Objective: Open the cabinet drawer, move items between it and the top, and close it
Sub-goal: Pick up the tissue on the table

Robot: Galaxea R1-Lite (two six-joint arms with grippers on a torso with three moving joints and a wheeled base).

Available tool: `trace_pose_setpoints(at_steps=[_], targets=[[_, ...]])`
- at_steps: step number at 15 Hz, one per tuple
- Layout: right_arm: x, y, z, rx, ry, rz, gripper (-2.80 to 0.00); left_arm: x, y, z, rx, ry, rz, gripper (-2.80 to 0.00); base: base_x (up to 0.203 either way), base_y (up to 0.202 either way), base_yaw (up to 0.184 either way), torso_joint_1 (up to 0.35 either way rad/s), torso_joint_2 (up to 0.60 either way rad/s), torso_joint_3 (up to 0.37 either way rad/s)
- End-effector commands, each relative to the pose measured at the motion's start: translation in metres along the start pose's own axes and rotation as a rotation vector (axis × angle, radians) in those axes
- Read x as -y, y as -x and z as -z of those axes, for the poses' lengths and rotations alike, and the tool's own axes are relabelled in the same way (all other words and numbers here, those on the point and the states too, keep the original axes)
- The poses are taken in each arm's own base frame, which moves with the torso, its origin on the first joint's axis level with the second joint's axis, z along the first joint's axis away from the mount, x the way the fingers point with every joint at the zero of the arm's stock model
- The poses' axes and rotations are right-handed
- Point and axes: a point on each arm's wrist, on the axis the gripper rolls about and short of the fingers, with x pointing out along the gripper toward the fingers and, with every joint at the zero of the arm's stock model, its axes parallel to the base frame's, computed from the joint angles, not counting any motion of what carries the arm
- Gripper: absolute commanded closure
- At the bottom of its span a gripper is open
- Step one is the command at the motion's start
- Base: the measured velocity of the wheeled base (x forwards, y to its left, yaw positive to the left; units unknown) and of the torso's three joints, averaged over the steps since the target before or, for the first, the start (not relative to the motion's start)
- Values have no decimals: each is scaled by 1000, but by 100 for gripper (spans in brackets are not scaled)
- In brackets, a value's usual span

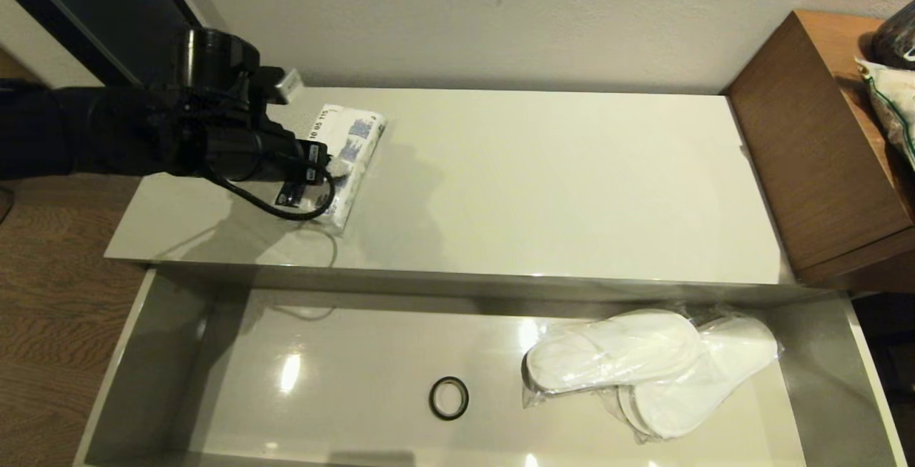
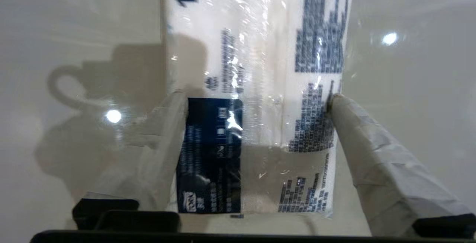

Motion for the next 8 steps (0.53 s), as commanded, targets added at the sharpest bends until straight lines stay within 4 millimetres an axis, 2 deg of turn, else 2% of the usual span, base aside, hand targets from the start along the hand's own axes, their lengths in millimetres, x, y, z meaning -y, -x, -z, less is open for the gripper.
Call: trace_pose_setpoints(at_steps=[1, 5, 8], targets=[[0, 0, 0, -1, 0, 0, 0, 5, -11, 7, -32, -29, 7, -280, 0, 0, 0, 0, 0, 0], [0, 0, 0, -1, 0, -2, 0, 11, -28, 27, -114, -110, -36, -280, 0, 0, 0, 0, 0, 0], [0, 0, 0, 0, 0, 0, 0, 16, -29, 30, -122, -115, -26, -280, 0, 0, 0, 0, 0, 0]])
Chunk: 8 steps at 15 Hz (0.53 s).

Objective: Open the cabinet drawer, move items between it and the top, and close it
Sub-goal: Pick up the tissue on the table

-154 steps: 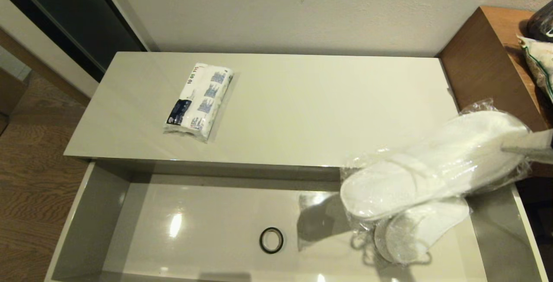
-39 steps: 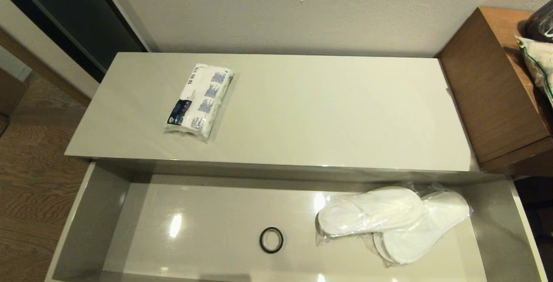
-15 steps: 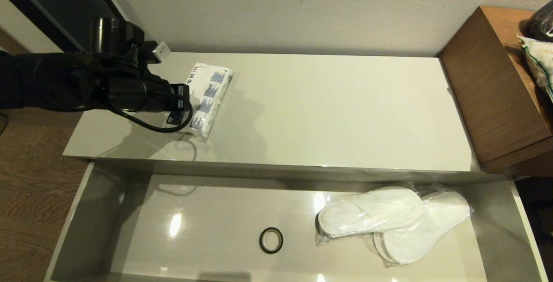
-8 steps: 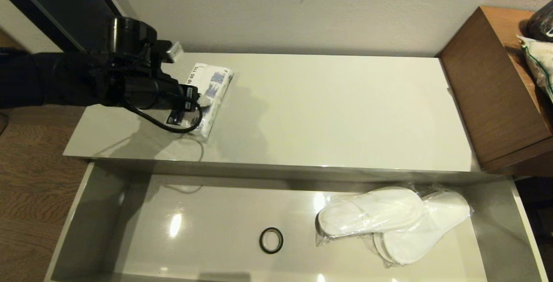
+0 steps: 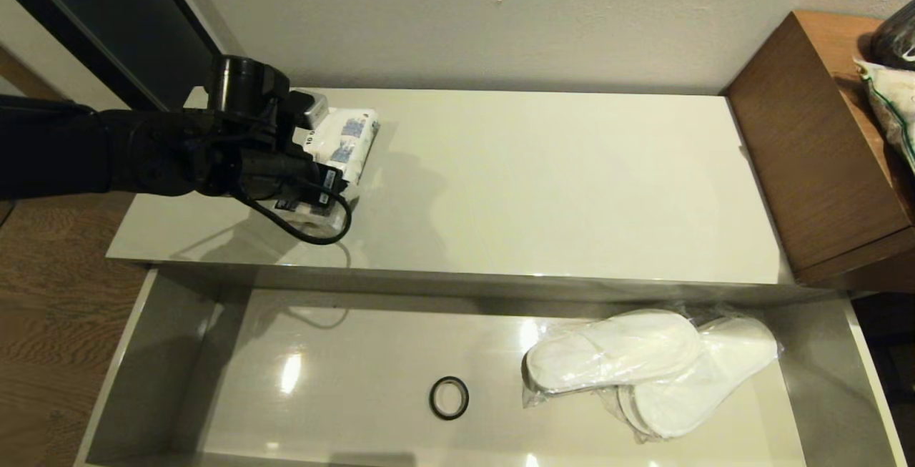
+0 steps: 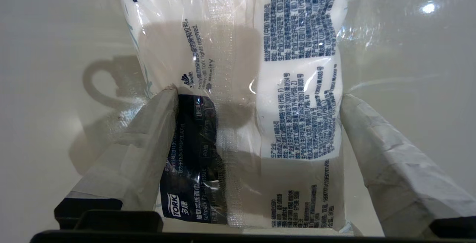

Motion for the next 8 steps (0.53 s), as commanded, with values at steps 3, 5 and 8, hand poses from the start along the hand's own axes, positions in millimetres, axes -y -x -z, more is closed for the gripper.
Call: trace_pose_setpoints(at_steps=[3, 5, 8], targets=[[0, 0, 0, -1, 0, -2, 0, 6, -3, 5, -27, -7, -2, 0, 0, 0, 0, 0, 0, 0], [0, 0, 0, -1, 0, -1, 0, 6, 0, 8, -38, -7, -1, 0, 0, 0, 0, 0, 0, 0], [0, 0, 0, -1, 0, -1, 0, 7, 8, 14, -51, -3, 2, 0, 0, 0, 0, 0, 0, 0]])
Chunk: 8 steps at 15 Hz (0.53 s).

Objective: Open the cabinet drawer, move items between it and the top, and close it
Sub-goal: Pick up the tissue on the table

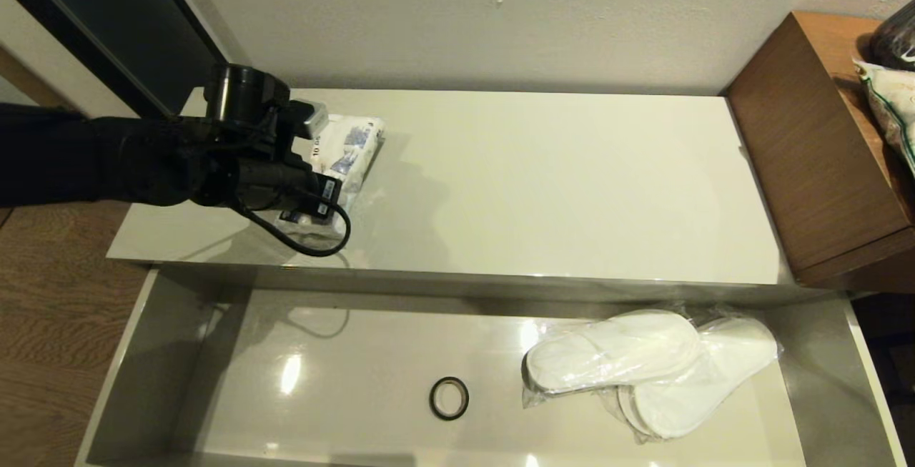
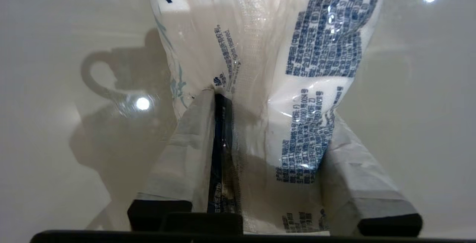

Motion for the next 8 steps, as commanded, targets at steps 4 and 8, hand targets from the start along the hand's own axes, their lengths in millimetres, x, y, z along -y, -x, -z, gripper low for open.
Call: trace_pose_setpoints(at_steps=[4, 8], targets=[[0, 0, 0, -1, 0, -1, 0, 3, 76, -9, 116, 57, 16, 0, 0, 0, 0, 0, 0, 0], [0, 0, 0, -1, 0, -2, 0, 0, 170, 15, 171, 68, 21, 0, 0, 0, 0, 0, 0, 0]])
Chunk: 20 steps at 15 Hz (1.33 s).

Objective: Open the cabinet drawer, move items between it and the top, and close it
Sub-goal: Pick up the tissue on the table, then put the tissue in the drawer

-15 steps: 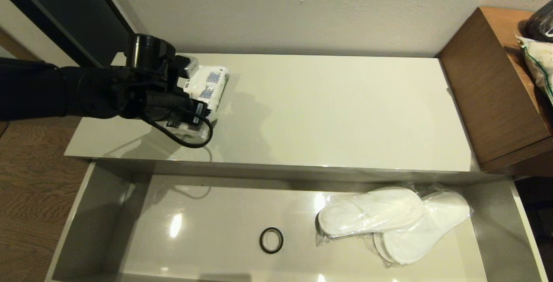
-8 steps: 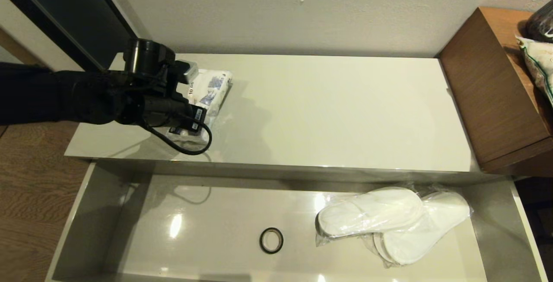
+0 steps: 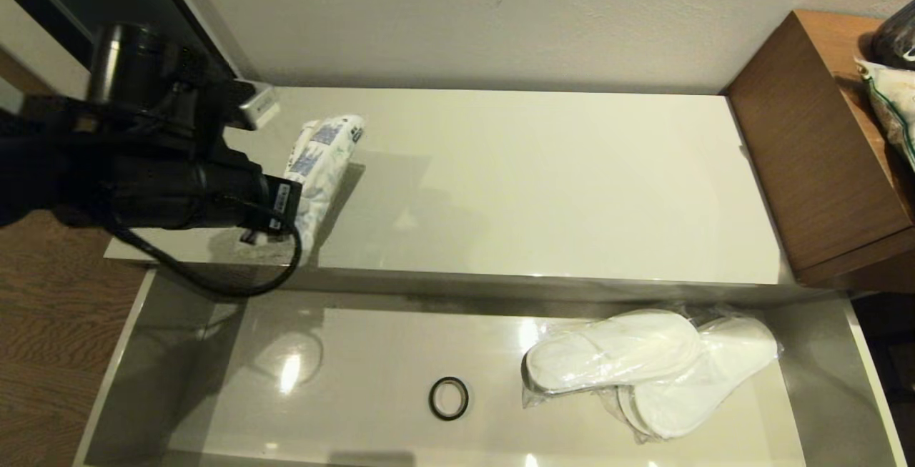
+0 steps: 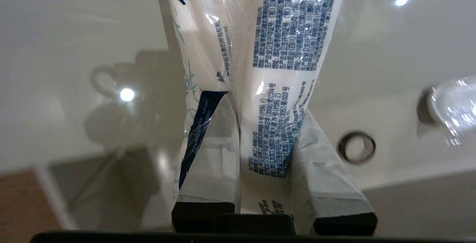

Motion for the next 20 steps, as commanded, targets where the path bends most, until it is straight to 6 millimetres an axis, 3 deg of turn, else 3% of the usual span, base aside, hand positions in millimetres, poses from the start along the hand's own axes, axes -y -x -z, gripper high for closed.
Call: trace_pose_setpoints(at_steps=[1, 4, 7, 9, 13, 18, 20], targets=[[0, 0, 0, -1, 0, 0, 0, -7, 72, 10, 98, 9, -11, 0, 0, 0, 0, 0, 0, 0], [0, 0, 0, -1, 0, 0, 0, -13, 124, 45, 53, 16, -59, 0, 0, 0, 0, 0, 0, 0], [0, 0, 0, -1, 0, 0, 0, -18, 158, 90, -46, 74, -93, 0, 0, 0, 0, 0, 0, 0], [0, 0, 0, -1, 0, 0, 0, -14, 155, 127, -161, 79, -76, 0, 0, 0, 0, 0, 0, 0], [0, 0, 0, -1, 0, 0, 0, -8, 145, 176, -288, 75, -29, 0, 0, 0, 0, 0, 0, 0], [0, 0, 0, -1, 0, 0, 0, -2, 110, 180, -305, 80, 50, 0, 0, 0, 0, 0, 0, 0], [0, 0, 0, -1, 0, 0, 0, 0, 96, 191, -345, 77, 57, 0, 0, 0, 0, 0, 0, 0]])
